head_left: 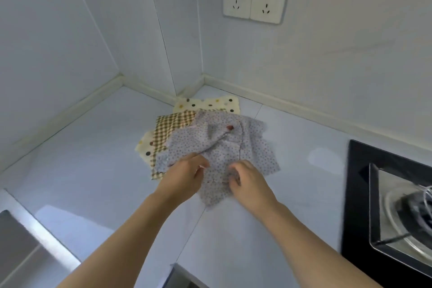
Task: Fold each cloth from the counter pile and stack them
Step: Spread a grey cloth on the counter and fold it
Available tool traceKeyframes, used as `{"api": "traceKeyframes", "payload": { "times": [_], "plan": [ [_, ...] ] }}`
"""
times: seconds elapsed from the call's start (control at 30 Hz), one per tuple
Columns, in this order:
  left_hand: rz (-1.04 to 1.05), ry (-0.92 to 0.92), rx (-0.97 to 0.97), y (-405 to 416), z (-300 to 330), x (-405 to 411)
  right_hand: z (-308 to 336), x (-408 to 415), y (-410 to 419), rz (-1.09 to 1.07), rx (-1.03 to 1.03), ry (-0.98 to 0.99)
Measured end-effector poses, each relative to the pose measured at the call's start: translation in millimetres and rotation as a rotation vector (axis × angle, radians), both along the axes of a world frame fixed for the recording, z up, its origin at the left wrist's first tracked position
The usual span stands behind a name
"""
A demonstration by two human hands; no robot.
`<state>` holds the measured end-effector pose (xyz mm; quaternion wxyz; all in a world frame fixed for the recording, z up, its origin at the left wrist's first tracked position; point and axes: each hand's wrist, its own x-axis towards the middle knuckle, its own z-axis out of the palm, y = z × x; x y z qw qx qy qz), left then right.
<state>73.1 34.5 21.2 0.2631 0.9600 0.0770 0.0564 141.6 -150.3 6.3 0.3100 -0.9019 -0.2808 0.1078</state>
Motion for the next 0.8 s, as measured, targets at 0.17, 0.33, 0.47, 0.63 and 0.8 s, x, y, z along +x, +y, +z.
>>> {"api": "traceKeyframes", "payload": {
  "times": [0.17,0.33,0.47,0.63,0.8],
  "plan": [
    [-0.138,-0.214,0.029,5.8,-68.6,9.5,-67.6,9.4,0.2,-0.103,0.178,-0.206],
    [-0.178,-0.365,0.211,1.6,-88.7,4.2,-78.3,8.1,-2.4,-0.096,0.252,-0.31],
    [-0.185,-0.403,0.302,1.7,-94.1,1.9,-81.7,9.0,-2.1,-0.062,0.247,-0.368],
    [-0.148,-0.426,0.325,-4.5,-91.9,-1.0,-78.7,9.0,-3.5,-0.091,0.242,-0.316],
    [-0.134,-0.397,0.334,-9.9,-87.9,-3.4,-75.5,8.7,0.9,-0.081,0.139,-0.329]
  ]
}}
